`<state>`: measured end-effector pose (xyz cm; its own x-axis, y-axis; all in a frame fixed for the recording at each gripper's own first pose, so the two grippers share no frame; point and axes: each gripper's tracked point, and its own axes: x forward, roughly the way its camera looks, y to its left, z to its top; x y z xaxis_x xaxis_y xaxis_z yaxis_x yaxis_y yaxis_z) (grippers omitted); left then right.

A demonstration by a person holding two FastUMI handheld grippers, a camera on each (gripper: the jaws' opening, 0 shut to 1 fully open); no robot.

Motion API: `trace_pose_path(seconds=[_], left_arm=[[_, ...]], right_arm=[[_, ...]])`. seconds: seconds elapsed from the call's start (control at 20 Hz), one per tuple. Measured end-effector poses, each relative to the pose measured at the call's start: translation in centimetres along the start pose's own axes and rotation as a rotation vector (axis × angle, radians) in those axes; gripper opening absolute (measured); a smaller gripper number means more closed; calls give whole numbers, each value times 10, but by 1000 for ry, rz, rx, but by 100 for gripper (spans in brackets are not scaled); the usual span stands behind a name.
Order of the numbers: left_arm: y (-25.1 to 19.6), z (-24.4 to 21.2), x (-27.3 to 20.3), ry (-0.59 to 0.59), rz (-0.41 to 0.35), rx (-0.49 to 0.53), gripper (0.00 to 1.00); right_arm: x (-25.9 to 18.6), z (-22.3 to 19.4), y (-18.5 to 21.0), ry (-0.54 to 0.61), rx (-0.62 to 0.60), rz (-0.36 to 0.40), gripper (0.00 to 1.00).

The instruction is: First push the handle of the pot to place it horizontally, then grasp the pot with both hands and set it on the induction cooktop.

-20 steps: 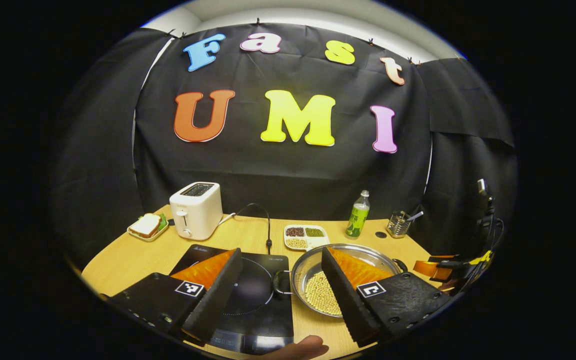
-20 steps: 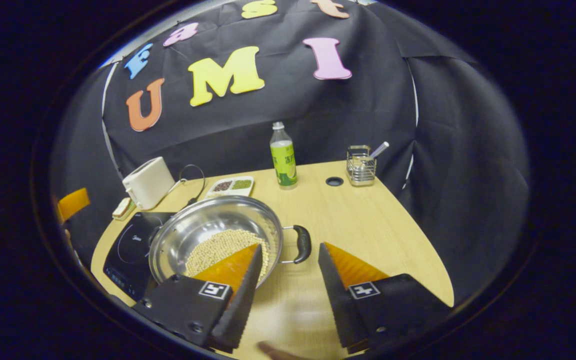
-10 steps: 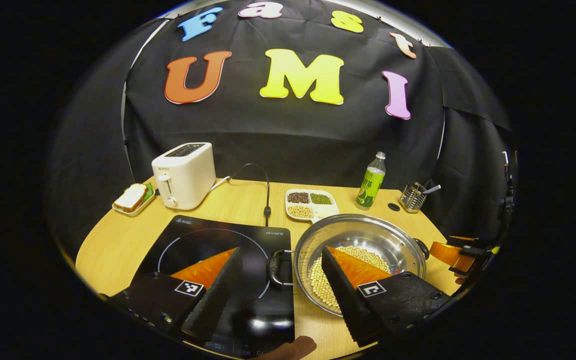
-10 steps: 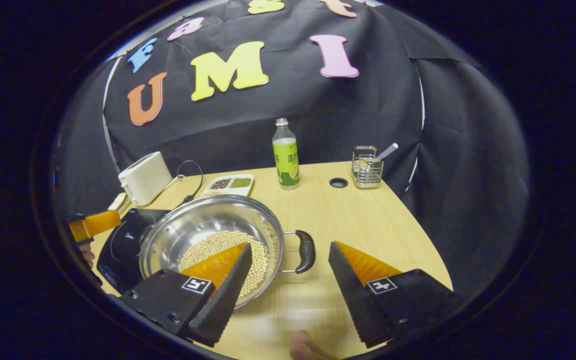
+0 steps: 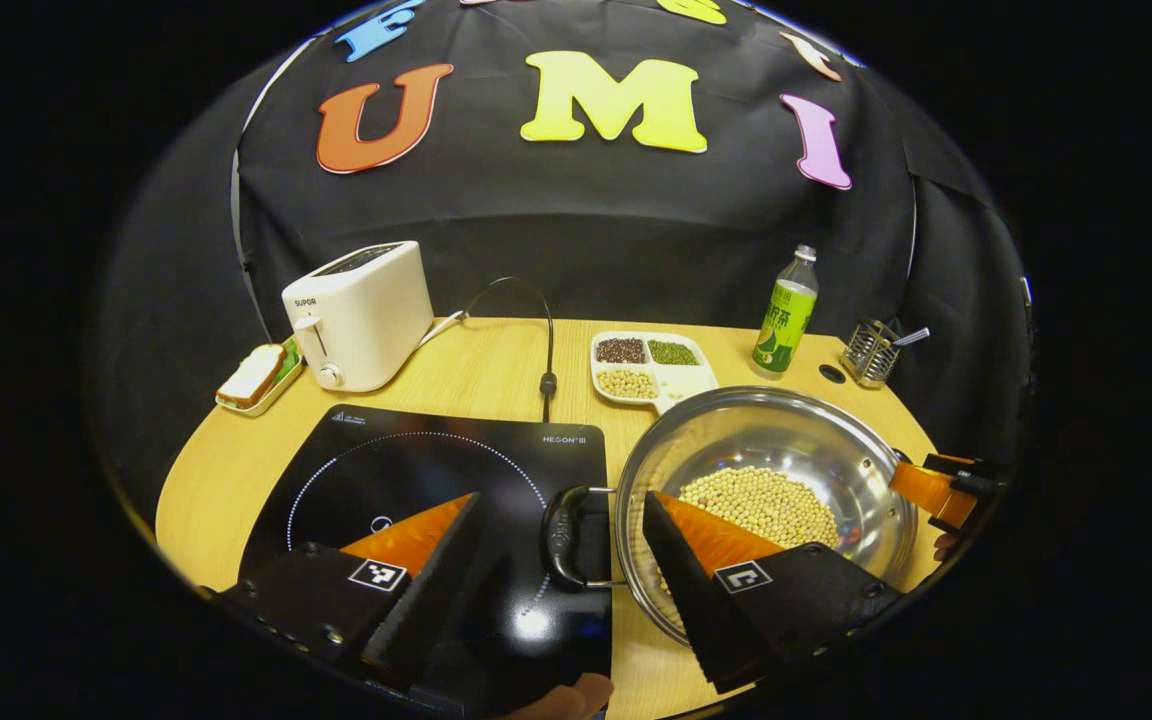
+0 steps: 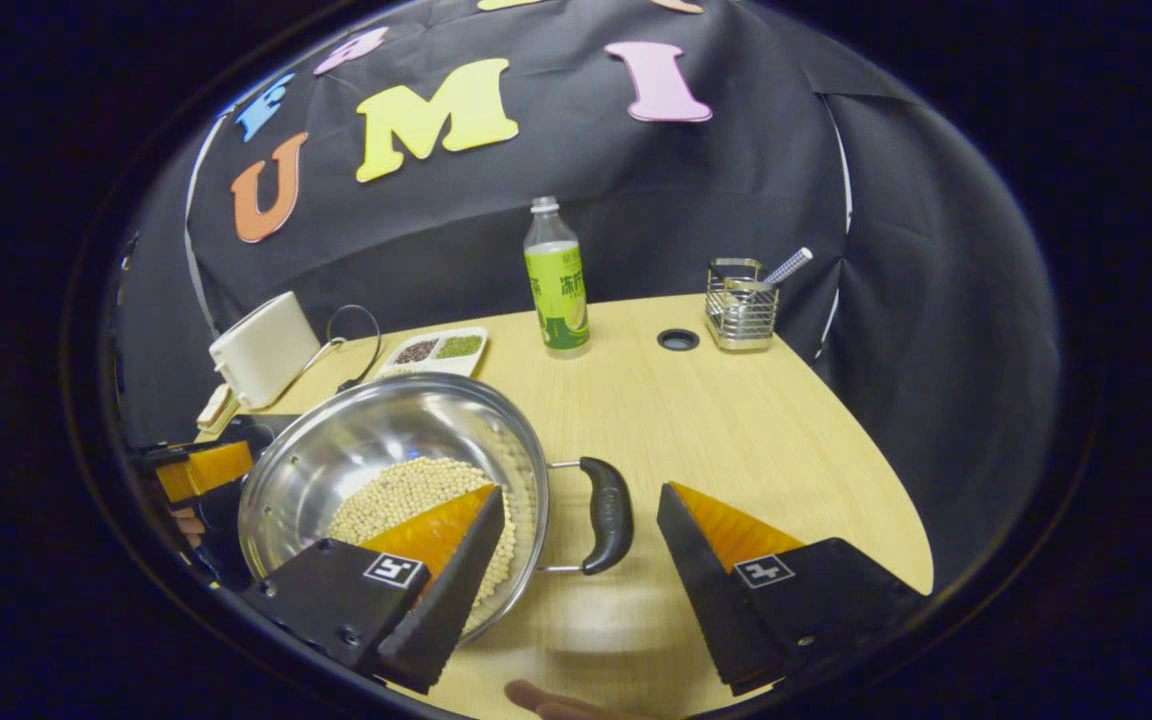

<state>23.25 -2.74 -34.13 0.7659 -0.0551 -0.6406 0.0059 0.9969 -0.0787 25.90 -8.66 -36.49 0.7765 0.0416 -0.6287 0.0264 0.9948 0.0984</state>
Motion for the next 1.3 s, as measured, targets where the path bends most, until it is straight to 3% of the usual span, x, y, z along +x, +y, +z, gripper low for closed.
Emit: trace_pose_path(seconds=[0.2,0.5,0.55,0.6,0.65,0.8,0.9,1.05,1.1,1.15,1.2,1.25,1.3], left_arm=[[-9,-6,12,18,-28,-1,96],[-11,-23,26,81,-51,-11,87],[-8,-18,25,64,-38,-2,80],[-8,-20,27,69,-42,-5,78],[-9,-19,28,68,-45,-6,74],[-11,-20,28,71,-60,-10,72],[-11,-20,28,64,-61,-18,61],[-10,-19,28,30,-70,32,61],[-11,-20,28,25,-74,26,71],[-11,-19,29,22,-77,14,61],[-11,-18,27,20,-78,5,60],[-11,-18,27,21,-78,8,58],[-11,-19,27,20,-78,16,67]], right_arm=[[10,-10,9,24,37,52,96],[20,-21,4,60,55,32,87],[20,-22,7,62,62,41,83],[21,-23,3,57,62,16,83],[21,-23,2,56,63,6,68],[23,-21,5,52,64,12,70],[25,-21,4,51,62,7,70],[28,-18,4,42,50,10,67],[29,-18,4,46,47,10,67],[28,-18,4,42,46,7,67],[27,-18,4,43,54,7,70],[26,-19,4,46,56,5,66],[24,-19,3,47,60,1,65]])
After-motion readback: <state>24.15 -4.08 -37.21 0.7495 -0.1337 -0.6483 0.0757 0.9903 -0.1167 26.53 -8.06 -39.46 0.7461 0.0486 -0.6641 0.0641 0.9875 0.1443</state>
